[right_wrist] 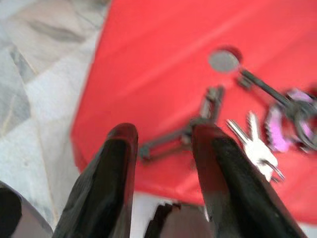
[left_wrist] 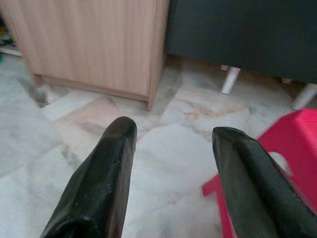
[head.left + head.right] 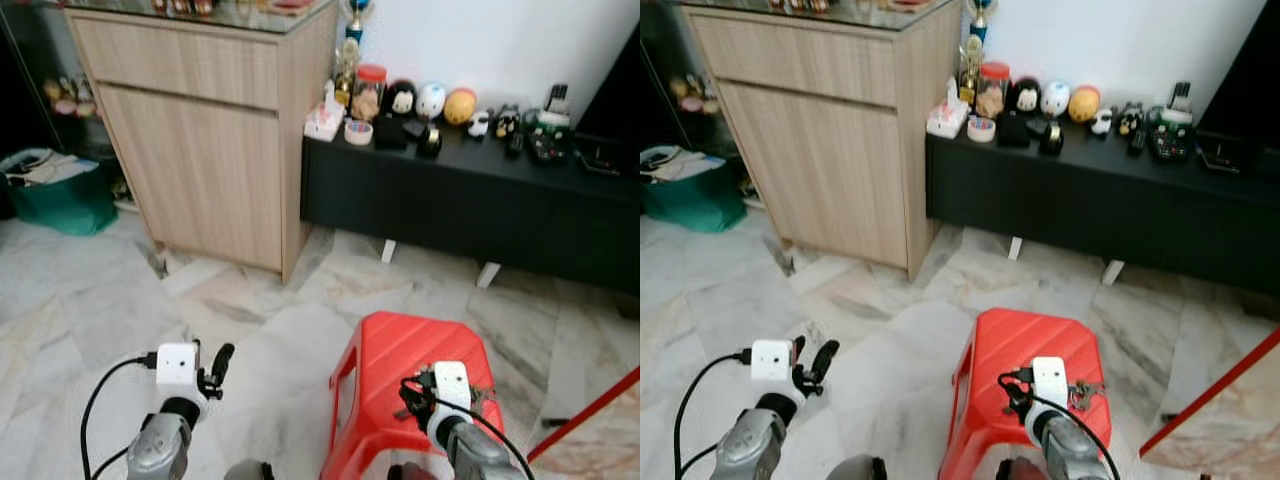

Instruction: Hang keys on a hook

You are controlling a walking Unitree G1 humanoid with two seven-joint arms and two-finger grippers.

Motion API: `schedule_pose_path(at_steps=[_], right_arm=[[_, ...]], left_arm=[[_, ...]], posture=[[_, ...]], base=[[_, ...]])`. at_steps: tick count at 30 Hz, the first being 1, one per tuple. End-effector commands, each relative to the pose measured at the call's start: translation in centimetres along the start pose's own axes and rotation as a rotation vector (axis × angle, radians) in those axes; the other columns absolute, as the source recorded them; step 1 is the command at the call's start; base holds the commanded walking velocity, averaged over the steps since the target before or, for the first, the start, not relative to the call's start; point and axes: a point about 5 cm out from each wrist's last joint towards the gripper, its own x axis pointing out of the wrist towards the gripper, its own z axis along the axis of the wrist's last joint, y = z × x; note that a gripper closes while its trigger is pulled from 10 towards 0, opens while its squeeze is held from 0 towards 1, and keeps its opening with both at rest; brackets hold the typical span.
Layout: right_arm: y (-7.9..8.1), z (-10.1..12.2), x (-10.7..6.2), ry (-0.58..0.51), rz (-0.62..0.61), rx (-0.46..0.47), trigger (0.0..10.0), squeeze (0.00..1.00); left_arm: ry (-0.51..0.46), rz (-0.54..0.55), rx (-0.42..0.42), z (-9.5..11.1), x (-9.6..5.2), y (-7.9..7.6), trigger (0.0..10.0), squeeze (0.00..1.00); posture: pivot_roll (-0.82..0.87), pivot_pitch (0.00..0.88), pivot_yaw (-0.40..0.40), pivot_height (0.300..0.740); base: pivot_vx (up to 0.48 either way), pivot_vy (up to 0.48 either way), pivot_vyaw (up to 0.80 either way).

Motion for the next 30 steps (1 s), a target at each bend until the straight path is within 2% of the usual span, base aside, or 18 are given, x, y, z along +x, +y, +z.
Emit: schedule_pose_path(at_steps=[1, 13, 20, 26, 30], right_arm=[[-1.2, -0.1, -0.2, 0.017, -0.059, -0.017, 10.0, 0.0], [-1.5, -0.5, -0.2, 0.036, -0.101, -0.004, 10.0, 0.0], [-1.3, 0.0, -0.1, 0.008, -0.079, 0.022, 10.0, 0.0], [-0.8, 0.9, 0.2, -0.026, -0.053, 0.007, 10.0, 0.0], [-1.0, 0.9, 0.2, -0.024, -0.072, -0.006, 10.0, 0.0]], left_arm=[[0.011, -0.019, 0.002, -0.2, 0.1, -0.5, 10.0, 0.0], [0.014, -0.029, 0.008, -0.3, 0.3, -0.7, 10.0, 0.0], [0.011, -0.033, 0.011, -0.1, 0.4, -0.7, 10.0, 0.0], [0.009, -0.029, 0.011, -0.1, 0.4, -0.7, 10.0, 0.0], [0.008, -0.029, 0.01, -0.1, 0.4, -0.8, 10.0, 0.0]], posture=[[0.08, 0.0, -0.082, 0.643], [0.08, 0.0, -0.077, 0.643], [0.08, 0.0, -0.077, 0.643], [0.09, 0.0, -0.078, 0.609], [0.08, 0.0, -0.076, 0.609]], base=[[0.0, 0.0, 0.0], [0.0, 0.0, 0.0], [0.0, 0.0, 0.0], [0.0, 0.0, 0.0], [0.0, 0.0, 0.0]])
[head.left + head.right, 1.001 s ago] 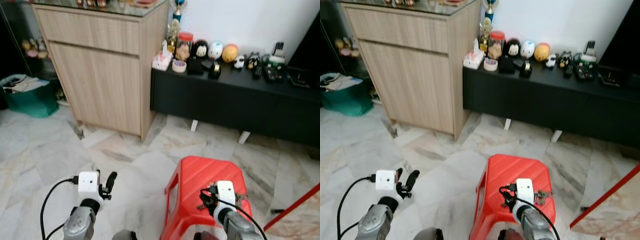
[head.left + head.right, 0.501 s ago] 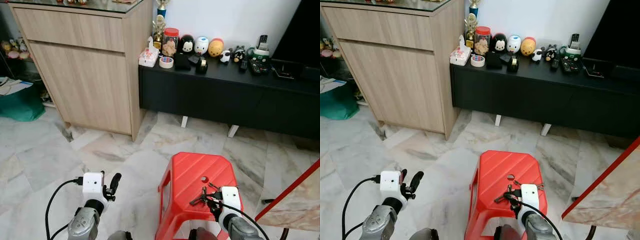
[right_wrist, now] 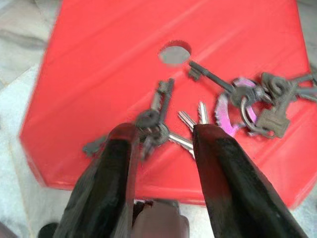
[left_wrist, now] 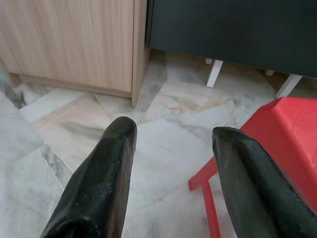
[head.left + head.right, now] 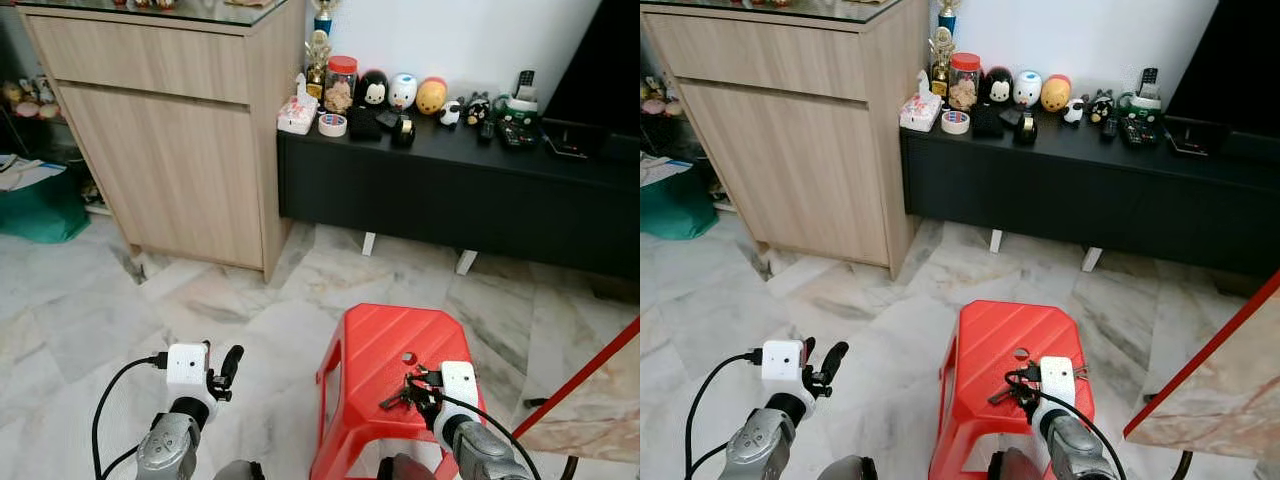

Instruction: Hang keys on a hook

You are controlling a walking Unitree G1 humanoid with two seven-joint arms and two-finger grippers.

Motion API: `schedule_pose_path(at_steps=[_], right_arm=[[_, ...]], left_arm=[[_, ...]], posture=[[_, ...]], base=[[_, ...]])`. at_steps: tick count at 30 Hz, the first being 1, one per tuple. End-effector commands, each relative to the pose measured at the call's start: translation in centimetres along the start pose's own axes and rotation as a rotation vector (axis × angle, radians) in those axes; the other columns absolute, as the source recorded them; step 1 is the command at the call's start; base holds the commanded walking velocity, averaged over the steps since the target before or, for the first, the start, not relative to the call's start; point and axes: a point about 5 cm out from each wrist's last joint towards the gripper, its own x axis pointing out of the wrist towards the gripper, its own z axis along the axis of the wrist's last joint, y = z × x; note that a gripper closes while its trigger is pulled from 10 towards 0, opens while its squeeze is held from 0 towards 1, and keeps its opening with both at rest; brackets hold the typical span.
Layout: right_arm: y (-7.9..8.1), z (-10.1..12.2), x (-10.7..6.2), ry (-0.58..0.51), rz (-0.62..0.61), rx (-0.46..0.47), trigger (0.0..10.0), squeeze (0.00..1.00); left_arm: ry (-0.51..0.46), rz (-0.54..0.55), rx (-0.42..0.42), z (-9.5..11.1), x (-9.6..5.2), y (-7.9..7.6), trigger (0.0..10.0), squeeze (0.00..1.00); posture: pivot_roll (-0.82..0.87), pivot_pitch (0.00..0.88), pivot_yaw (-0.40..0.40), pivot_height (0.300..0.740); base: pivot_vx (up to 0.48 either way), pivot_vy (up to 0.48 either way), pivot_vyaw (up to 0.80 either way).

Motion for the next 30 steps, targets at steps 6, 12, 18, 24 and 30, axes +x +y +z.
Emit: schedule_pose_path(at_steps=[6, 12, 18, 24, 30], right_arm=[[-0.06, -0.3, -0.05, 0.012, -0.001, 0.0, 10.0, 0.0], [0.13, -0.04, -0.02, -0.005, 0.016, -0.033, 10.0, 0.0], [0.32, 0.17, 0.03, -0.019, 0.035, -0.039, 10.0, 0.0], [0.24, -0.09, 0.01, -0.002, 0.021, -0.032, 10.0, 0.0], [0.09, -0.44, -0.08, 0.009, 0.005, -0.024, 10.0, 0.0]], left_arm=[[0.0, -0.015, 0.013, 0.03, 0.11, -0.34, 10.0, 0.0], [-0.008, -0.01, 0.01, 0.17, 0.13, -0.24, 10.0, 0.0], [-0.013, -0.012, 0.018, 0.29, 0.22, -0.34, 10.0, 0.0], [-0.019, -0.016, 0.022, 0.41, 0.31, -0.45, 10.0, 0.0], [-0.019, -0.018, 0.026, 0.42, 0.31, -0.41, 10.0, 0.0]], posture=[[0.09, 0.0, -0.076, 0.609], [0.09, 0.0, -0.076, 0.609], [0.09, 0.0, -0.075, 0.609], [0.09, 0.0, -0.075, 0.609], [0.09, 0.0, -0.074, 0.609]], base=[[0.0, 0.0, 0.0], [0.0, 0.0, 0.0], [0.0, 0.0, 0.37], [0.0, 0.0, 0.0], [0.0, 0.0, 0.0]])
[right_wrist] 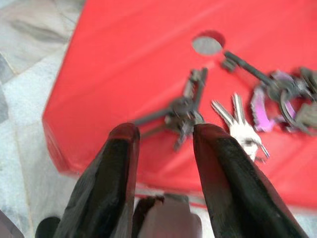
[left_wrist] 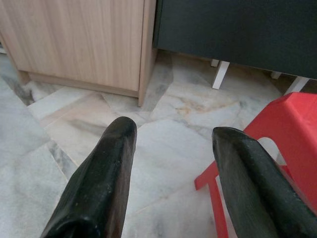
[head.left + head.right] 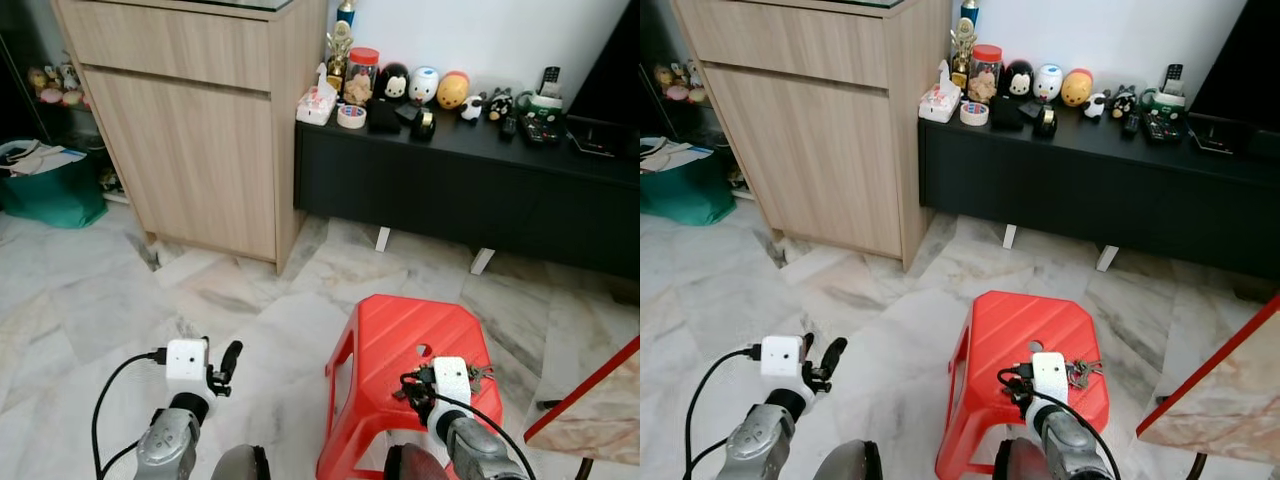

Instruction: Hang keys on a hook

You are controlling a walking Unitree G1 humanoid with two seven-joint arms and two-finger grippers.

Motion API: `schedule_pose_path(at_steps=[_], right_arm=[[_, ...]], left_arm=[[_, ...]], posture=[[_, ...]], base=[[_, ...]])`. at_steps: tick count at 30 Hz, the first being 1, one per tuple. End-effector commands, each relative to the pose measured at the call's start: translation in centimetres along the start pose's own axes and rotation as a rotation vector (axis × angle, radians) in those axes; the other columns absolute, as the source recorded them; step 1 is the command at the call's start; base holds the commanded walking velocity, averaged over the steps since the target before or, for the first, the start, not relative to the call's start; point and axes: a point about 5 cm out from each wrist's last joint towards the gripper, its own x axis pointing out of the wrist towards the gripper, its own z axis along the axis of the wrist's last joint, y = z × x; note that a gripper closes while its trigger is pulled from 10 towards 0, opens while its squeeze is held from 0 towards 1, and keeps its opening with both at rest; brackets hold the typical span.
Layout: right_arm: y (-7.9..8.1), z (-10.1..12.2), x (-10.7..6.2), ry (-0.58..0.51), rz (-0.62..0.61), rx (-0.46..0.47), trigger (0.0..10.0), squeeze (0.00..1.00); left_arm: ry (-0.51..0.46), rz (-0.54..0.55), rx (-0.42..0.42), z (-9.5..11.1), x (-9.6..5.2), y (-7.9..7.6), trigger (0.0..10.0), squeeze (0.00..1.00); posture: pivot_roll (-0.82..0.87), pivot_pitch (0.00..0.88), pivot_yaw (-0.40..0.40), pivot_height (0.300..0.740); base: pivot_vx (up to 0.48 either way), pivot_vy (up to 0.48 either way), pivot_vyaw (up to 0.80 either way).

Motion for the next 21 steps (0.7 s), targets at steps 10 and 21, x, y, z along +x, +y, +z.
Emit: schedule_pose_path(at_steps=[10, 21], right_arm=[[-0.6, -0.5, -0.15, 0.026, -0.049, 0.017, 10.0, 0.0], [-0.39, -0.48, -0.1, 0.029, -0.036, 0.016, 10.0, 0.0]], left_arm=[[-0.01, -0.02, 0.021, 0.09, -0.03, -0.26, 10.0, 0.0], [-0.016, -0.019, 0.022, 0.13, -0.04, -0.28, 10.0, 0.0]], posture=[[0.09, 0.0, -0.073, 0.609], [0.09, 0.0, -0.073, 0.609]], base=[[0.162, 0.0, 0.0], [0.0, 0.0, 0.0]])
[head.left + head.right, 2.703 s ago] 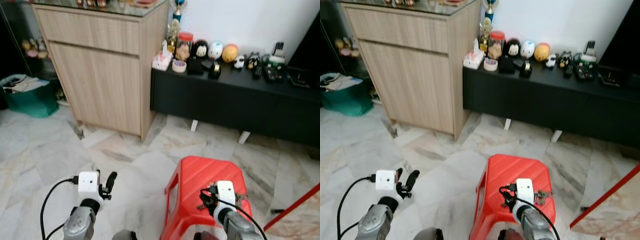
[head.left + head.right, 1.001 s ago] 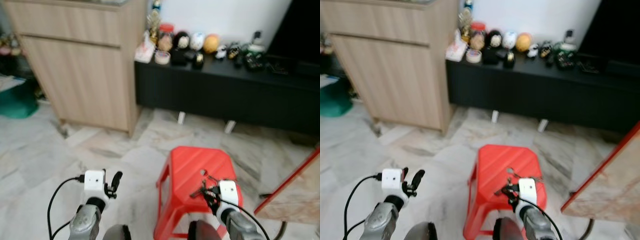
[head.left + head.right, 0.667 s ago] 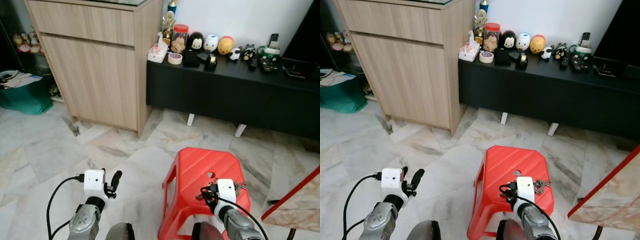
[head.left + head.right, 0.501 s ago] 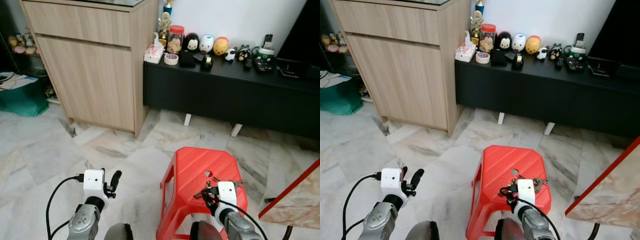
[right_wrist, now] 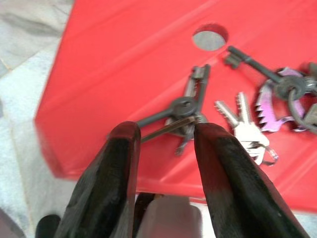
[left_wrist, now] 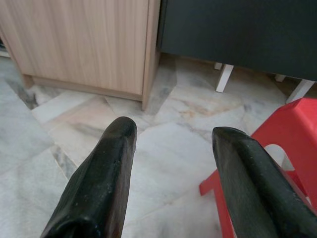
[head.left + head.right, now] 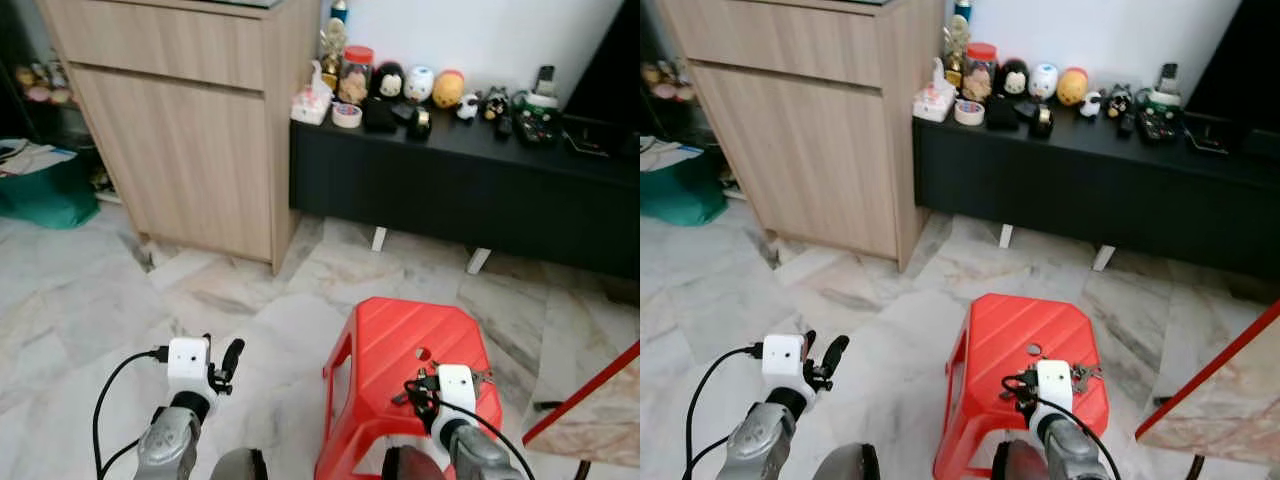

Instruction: Hang keys on a hook

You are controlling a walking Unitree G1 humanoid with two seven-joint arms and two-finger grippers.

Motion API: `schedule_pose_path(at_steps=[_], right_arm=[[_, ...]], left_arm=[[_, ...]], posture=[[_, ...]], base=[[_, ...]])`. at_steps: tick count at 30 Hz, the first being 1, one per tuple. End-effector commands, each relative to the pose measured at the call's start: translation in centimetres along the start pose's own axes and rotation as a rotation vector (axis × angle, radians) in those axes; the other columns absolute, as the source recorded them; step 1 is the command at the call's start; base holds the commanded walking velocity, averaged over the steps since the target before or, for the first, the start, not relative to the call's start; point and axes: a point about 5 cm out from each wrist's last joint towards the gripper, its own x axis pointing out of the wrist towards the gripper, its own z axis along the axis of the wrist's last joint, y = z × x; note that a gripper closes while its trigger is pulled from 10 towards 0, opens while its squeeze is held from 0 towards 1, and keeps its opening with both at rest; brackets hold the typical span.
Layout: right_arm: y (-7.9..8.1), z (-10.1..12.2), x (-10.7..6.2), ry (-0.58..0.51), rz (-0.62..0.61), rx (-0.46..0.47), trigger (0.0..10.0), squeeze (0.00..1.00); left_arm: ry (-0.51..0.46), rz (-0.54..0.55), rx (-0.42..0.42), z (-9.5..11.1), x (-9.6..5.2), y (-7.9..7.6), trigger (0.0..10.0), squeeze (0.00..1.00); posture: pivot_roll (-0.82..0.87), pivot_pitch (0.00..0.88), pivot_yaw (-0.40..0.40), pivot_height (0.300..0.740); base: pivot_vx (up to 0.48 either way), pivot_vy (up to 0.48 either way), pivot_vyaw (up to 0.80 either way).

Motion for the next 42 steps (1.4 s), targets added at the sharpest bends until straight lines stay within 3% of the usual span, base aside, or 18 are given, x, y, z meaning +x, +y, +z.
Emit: schedule_pose_path(at_steps=[1, 15, 20, 30, 42], right_arm=[[-0.5, 0.1, 0.0, 0.008, -0.005, -0.001, 10.0, 0.0], [-0.2, 0.8, 0.1, -0.016, 0.016, -0.028, 10.0, 0.0], [0.0, 0.9, 0.2, -0.028, 0.022, -0.032, 10.0, 0.0], [0.0, 0.7, 0.1, -0.027, 0.017, -0.023, 10.0, 0.0], [-0.8, -0.3, -0.3, -0.01, -0.02, -0.005, 10.0, 0.0]], left_arm=[[0.0, -0.019, 0.009, -0.1, 0.0, -0.5, 10.0, 0.0], [-0.004, -0.02, 0.008, -0.1, -0.1, -0.5, 10.0, 0.0], [-0.004, -0.021, 0.008, -0.1, -0.1, -0.6, 10.0, 0.0], [-0.01, -0.022, 0.009, -0.1, -0.1, -0.5, 10.0, 0.0], [-0.002, -0.019, 0.012, -0.2, -0.3, -0.3, 10.0, 0.0]], posture=[[0.09, 0.0, -0.073, 0.609], [0.09, 0.0, -0.072, 0.609], [0.09, 0.0, -0.073, 0.609], [0.09, 0.0, -0.072, 0.609], [0.09, 0.0, -0.075, 0.609]], base=[[0.0, 0.0, 0.0], [0.077, 0.0, 0.0], [0.295, 0.0, 0.66], [0.315, 0.0, 0.05], [0.0, 0.0, 0.0]])
